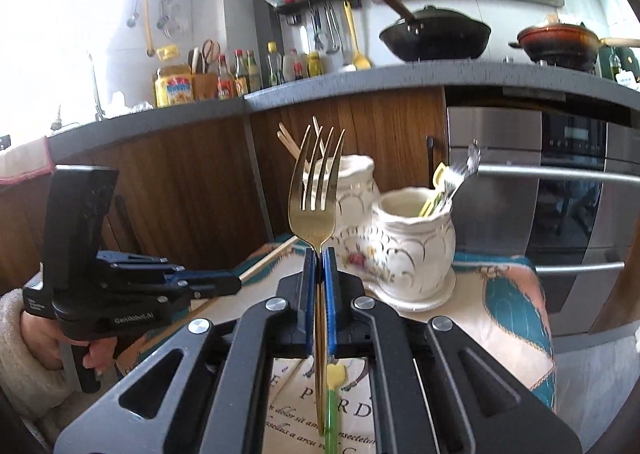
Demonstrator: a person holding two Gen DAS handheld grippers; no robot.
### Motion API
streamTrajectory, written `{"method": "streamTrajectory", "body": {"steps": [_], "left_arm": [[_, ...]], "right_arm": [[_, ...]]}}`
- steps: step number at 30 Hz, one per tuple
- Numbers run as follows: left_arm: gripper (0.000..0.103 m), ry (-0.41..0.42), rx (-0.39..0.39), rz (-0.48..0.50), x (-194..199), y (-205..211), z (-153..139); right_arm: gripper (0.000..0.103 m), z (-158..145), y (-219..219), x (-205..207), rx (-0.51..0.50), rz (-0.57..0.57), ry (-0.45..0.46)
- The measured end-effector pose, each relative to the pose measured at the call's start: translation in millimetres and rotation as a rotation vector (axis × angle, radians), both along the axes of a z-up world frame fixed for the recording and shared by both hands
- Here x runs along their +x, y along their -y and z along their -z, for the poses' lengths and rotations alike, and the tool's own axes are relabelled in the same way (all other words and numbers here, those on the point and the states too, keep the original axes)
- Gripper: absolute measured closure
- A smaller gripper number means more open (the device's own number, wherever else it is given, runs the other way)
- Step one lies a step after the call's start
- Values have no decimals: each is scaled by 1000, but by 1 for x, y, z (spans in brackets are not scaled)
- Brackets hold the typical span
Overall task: Organize utensils
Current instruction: 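Grasp the gold fork with the right gripper while the left lifts the chopstick, then carry the chopstick and gold fork up over the ceramic pot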
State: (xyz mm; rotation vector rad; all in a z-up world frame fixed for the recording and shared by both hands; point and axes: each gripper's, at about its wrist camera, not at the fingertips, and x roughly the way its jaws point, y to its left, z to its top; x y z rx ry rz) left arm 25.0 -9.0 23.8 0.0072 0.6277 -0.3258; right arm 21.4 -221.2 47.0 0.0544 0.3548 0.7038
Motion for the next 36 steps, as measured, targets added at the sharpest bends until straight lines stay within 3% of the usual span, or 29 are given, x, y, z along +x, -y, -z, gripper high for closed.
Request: {"method": "streamTrajectory", "body": {"steps": [9, 17, 20, 27, 31, 36], "left_arm": [[98, 48, -39, 12, -5, -1, -6], [98, 226, -95, 30, -4, 3, -45], [98, 311, -123, 34, 12, 5, -66], [98, 413, -232, 13, 64, 4, -99], [98, 449, -276, -12, 95, 3, -109], [98, 493, -273, -45, 128, 8, -112]], "right_arm": [[99, -12, 4, -18, 20, 13, 106], [99, -40, 5, -12, 37, 44, 155], [99, -56, 4, -1, 44, 69, 187], [99, -88, 8, 47, 80, 153, 222], [99, -94, 8, 71, 101, 195, 239], [99, -90, 7, 93, 116, 223, 257]]}}
